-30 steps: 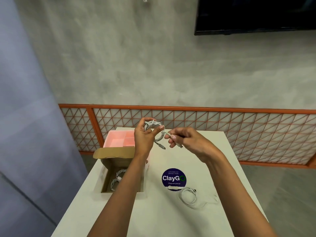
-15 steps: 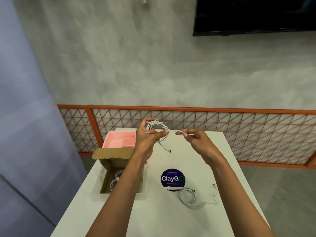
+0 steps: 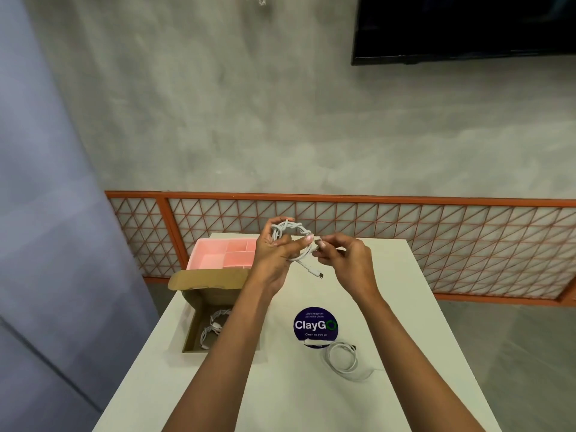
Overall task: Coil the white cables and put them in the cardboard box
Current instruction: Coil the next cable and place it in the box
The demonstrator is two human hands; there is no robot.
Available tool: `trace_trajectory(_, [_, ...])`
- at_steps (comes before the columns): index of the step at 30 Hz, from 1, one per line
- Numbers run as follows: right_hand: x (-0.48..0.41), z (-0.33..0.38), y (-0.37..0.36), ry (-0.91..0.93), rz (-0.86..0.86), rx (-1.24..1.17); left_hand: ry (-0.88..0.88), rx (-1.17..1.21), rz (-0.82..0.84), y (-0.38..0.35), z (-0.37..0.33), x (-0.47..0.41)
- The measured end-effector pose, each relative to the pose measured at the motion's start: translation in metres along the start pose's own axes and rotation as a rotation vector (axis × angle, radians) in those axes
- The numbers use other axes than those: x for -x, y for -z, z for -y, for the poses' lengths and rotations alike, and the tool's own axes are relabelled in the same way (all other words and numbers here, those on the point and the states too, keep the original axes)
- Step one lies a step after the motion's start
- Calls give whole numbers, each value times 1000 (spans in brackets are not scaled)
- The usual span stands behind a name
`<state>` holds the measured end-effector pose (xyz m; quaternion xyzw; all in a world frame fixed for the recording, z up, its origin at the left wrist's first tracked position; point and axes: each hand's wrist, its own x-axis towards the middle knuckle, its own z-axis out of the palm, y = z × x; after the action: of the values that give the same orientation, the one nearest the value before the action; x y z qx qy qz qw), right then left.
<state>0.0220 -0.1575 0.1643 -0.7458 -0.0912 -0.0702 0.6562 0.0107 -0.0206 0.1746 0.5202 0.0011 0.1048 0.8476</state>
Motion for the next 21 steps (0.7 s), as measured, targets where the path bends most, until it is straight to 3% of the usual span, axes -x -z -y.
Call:
trace_trajectory(5, [1, -4, -10, -165, -12, -346, 33, 43, -28, -8, 3, 8])
trace_trajectory(9, [1, -7, -13, -262, -19, -502, -105, -264, -71, -6, 8, 8])
trace_trajectory(14, [2, -8, -16, -306, -16, -435, -257, -519, -138, -7, 10, 10])
trace_trajectory(21, [0, -4, -14, -406, 71, -456, -133, -534, -141, -6, 14, 8])
